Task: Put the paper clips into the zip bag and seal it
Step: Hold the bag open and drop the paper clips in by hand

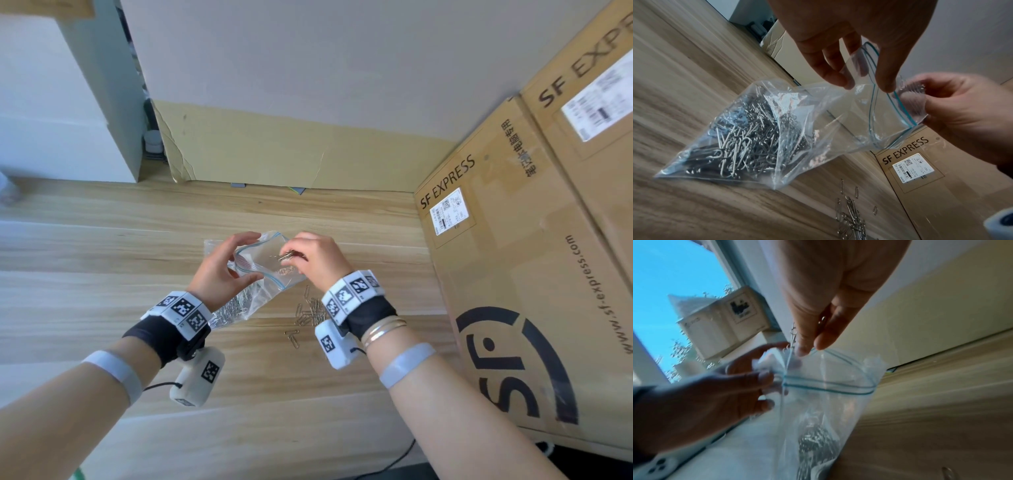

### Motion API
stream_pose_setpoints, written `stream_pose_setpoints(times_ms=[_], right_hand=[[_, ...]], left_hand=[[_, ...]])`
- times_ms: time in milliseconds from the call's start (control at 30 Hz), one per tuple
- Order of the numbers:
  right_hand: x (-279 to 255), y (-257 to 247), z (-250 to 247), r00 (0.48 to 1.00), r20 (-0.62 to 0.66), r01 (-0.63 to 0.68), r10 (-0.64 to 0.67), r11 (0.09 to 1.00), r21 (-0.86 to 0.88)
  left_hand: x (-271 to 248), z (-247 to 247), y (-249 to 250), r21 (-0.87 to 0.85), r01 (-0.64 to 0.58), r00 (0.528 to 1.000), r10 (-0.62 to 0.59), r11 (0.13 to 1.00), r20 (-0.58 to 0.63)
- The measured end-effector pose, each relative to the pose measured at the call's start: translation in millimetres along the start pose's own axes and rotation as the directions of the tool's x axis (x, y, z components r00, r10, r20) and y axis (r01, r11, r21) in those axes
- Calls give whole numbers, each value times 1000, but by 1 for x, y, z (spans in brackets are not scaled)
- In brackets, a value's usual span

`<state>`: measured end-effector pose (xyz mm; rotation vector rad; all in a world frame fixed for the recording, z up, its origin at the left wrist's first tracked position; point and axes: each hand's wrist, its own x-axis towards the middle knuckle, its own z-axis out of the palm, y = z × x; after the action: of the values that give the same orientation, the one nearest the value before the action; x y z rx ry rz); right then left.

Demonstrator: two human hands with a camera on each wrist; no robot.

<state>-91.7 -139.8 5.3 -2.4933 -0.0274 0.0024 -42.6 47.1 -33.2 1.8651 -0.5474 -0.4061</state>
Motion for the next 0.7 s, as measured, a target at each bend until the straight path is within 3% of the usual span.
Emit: stream_pose_setpoints(times_ms=[133,300,400,500,600,700], right_hand=[[3,-4,10,998,54,-12,11,1000,12],[-21,27,-10,981,-112,-142,159,979,147],[-40,71,-10,924,-121,-356,362,932,70],[-63,111,4,830,4,-554,557,827,-93],[-83,130,21,774,-5,-631,633,771,-83],[-91,127,34,786,-46,-617,617,787,8]], left_hand=[[0,-1,-1,-6,11,1000,-11,1000,-8],[0,-4,-4,-7,22,1000,-22,1000,-15],[-1,-3,-4,-3,15,1000,-15,1000,-15],[-1,-3,-4,-2,11,1000,-11,1000,-11],[0,-3,-4,5,12,1000,-12,1000,-11],[0,-3,-4,7,20,1000,-20,1000,-14]])
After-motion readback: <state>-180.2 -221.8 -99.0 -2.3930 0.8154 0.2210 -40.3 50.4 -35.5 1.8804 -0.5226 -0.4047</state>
